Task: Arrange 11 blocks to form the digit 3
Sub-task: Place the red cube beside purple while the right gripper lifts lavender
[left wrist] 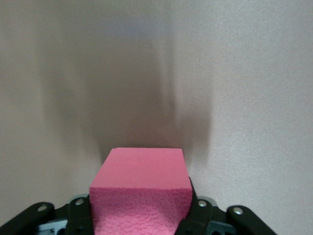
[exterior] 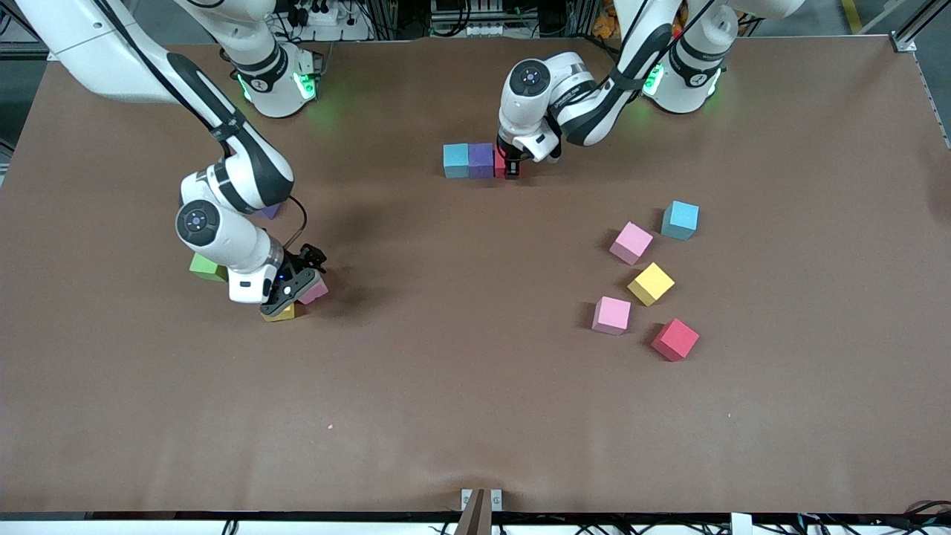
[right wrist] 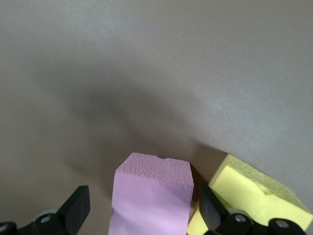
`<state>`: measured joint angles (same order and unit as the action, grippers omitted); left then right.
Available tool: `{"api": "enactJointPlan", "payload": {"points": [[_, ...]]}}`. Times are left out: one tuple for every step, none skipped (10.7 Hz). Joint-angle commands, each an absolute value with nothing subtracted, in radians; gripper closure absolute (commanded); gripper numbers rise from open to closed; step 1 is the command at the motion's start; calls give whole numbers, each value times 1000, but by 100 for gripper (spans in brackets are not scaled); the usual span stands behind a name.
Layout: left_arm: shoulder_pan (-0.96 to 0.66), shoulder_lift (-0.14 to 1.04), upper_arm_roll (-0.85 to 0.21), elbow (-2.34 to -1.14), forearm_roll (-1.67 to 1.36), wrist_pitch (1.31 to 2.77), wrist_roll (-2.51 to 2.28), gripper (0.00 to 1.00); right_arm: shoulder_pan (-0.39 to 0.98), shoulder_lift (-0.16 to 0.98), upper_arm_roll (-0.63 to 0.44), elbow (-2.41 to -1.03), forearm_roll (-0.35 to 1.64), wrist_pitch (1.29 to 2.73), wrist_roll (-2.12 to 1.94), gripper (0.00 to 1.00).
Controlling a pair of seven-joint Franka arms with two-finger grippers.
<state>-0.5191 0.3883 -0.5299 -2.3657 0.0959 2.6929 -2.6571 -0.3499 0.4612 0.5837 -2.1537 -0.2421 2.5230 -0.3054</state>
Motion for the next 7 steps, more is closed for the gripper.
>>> {"api": "enactJointPlan", "payload": {"points": [[-535,380,-532,-2373,98,2711,-2657,0,-347,489,589,-2137,-276,2525,-268,0],[-535,371,-532,-2375,98,2706,-2658,0,-347,488,589,-2137,-276,2525,-268,0],[-535,356,-535,-2375,98,2701,-2661,0,-342,488,588,-2138,-275,2526,-255,0],[-535,333,-537,-2375,98,2680,-2661,0,-336,488,589,-2138,-275,2525,-227,0],[-534,299,-540,-2375,100,2659,-2655,0,-334,488,589,-2138,-275,2525,-219,0],[-534,288,-541,-2372,100,2657,-2643,0,-336,488,588,-2140,-276,2525,-219,0],[-525,282,-541,-2368,100,2657,-2619,0,-336,489,581,-2141,-278,2525,-221,0]]}}
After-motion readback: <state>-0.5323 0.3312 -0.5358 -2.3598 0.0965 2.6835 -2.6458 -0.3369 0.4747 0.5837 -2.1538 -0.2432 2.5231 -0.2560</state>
